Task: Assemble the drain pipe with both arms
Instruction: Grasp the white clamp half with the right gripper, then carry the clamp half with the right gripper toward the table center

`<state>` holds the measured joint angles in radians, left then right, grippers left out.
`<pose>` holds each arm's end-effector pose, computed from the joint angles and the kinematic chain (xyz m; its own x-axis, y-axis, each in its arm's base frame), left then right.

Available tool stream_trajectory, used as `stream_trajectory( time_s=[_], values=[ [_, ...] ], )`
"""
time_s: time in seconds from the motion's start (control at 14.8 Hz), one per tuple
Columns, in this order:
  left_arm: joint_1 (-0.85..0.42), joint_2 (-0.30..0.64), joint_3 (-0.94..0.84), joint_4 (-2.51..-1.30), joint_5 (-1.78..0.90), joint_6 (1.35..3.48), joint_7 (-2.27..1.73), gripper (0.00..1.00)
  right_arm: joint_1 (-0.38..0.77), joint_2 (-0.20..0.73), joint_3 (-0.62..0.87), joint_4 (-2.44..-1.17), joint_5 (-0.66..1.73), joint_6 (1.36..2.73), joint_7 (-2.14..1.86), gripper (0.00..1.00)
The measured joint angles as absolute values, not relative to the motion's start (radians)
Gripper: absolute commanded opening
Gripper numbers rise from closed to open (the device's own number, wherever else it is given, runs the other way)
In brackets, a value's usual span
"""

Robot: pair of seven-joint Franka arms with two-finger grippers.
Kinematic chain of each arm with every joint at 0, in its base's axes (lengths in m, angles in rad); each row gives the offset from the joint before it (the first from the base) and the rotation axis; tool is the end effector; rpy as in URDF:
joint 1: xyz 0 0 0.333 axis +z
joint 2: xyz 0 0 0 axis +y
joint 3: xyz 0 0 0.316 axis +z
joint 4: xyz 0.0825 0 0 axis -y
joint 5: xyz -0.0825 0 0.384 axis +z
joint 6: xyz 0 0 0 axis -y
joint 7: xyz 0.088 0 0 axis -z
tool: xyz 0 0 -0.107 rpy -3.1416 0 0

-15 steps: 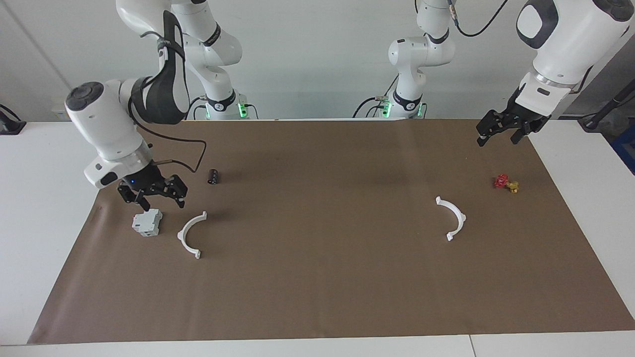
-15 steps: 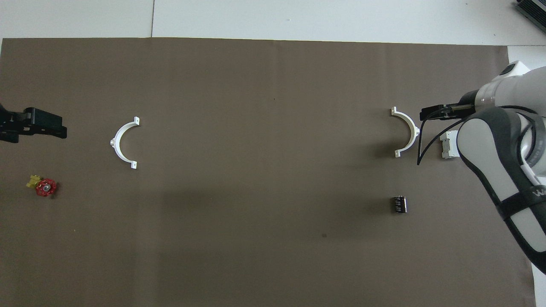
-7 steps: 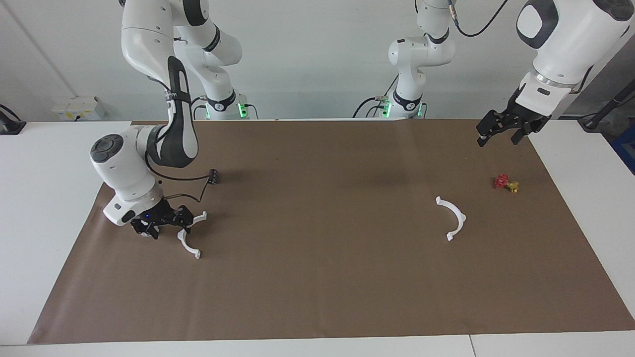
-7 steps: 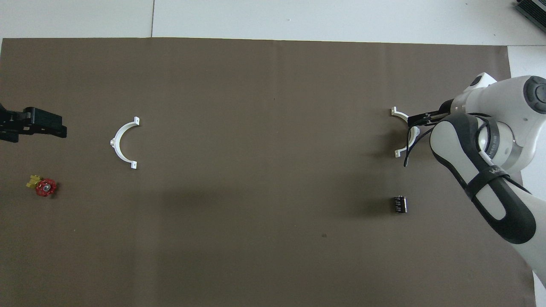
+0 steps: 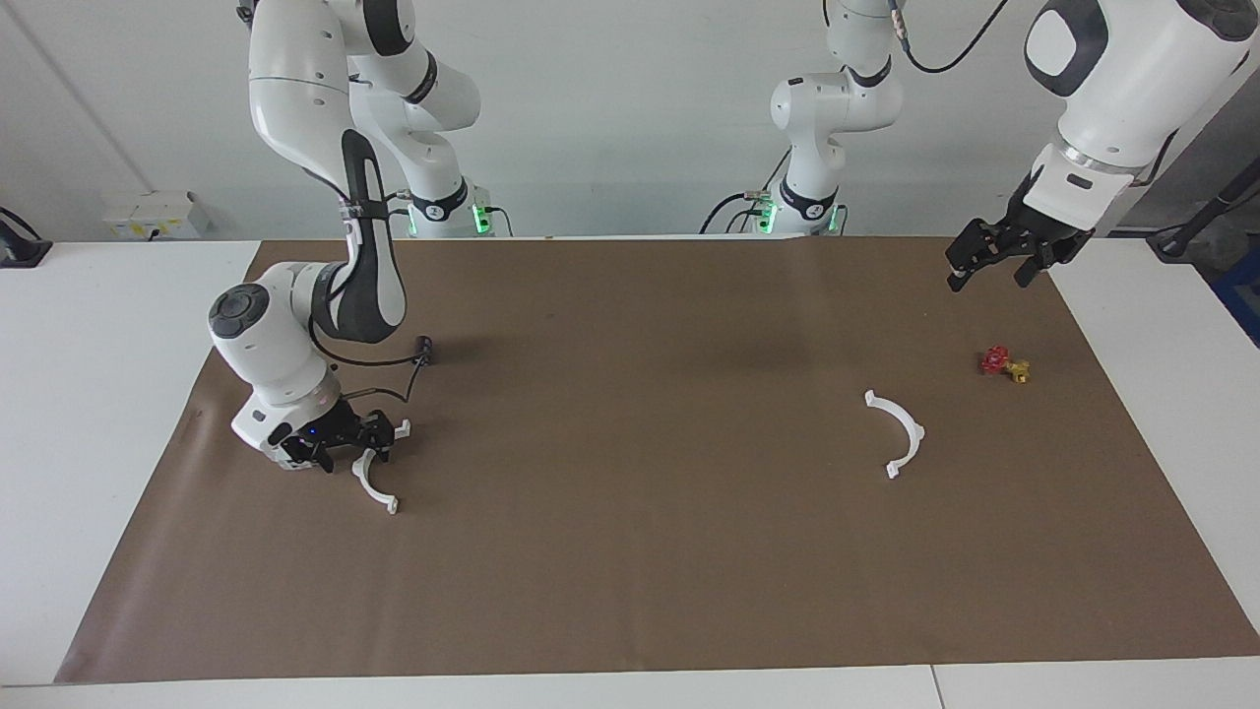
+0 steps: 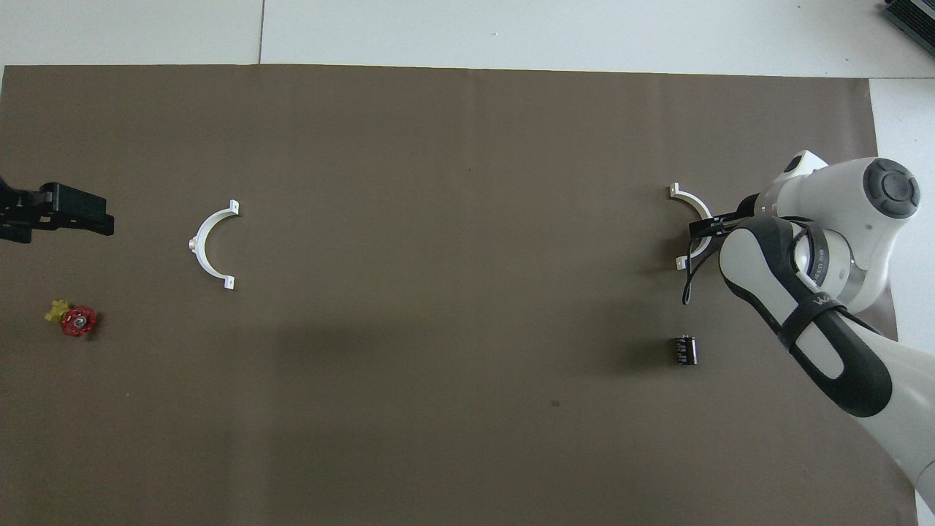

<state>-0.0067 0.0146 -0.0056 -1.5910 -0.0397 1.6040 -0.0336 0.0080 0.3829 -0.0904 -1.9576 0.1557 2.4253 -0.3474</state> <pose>0.5615 -0.0110 0.6098 0.9997 0.0226 -0.0030 0.0227 -0.9990 0.0397 0.6227 -0.0482 0.2891 0.9821 0.1560 0.1051 0.1614 -0.9859 -0.0450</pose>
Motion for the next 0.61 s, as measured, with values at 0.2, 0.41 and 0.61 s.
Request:
stream_trajectory(
  time_s=[0.2,0.41,0.61],
  values=[
    [-0.007,0.015,-0.006,-1.591,-0.04,1.605,-0.034,1.0,0.008,0.383,-0.09,-1.966,0.156,2.452,-0.351,0.0],
    [-0.007,0.015,-0.006,-1.591,-0.04,1.605,-0.034,1.0,0.009,0.383,-0.09,-1.961,0.156,2.461,-0.351,0.0],
    [-0.007,0.015,-0.006,-1.592,-0.04,1.606,-0.034,1.0,0.015,0.38,-0.088,-1.922,0.177,2.435,-0.289,0.0]
  ],
)
